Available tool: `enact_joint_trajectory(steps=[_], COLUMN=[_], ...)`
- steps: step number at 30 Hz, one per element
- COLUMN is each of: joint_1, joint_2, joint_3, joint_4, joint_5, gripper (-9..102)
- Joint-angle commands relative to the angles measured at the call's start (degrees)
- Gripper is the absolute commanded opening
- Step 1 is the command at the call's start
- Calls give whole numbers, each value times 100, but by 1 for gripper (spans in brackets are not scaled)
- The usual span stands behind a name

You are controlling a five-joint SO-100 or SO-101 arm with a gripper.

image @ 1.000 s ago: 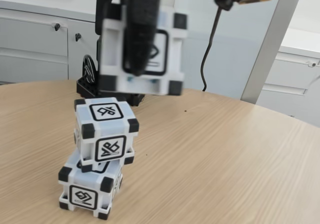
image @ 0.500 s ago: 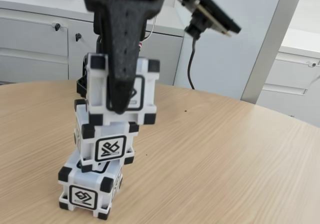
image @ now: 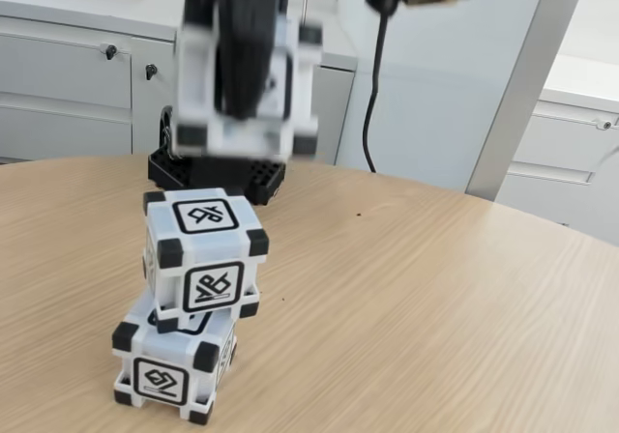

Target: Stack cubes from left to right.

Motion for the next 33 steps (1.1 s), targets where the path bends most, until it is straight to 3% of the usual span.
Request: enact_joint_trajectory(steps=[1, 9, 33], joint_1=[44, 44, 79], joint_2=[220, 325, 299], joint_3=[62, 1169, 1204], joint_4=[70, 70, 62], joint_5=[-9, -237, -141], gripper=[18, 17, 17])
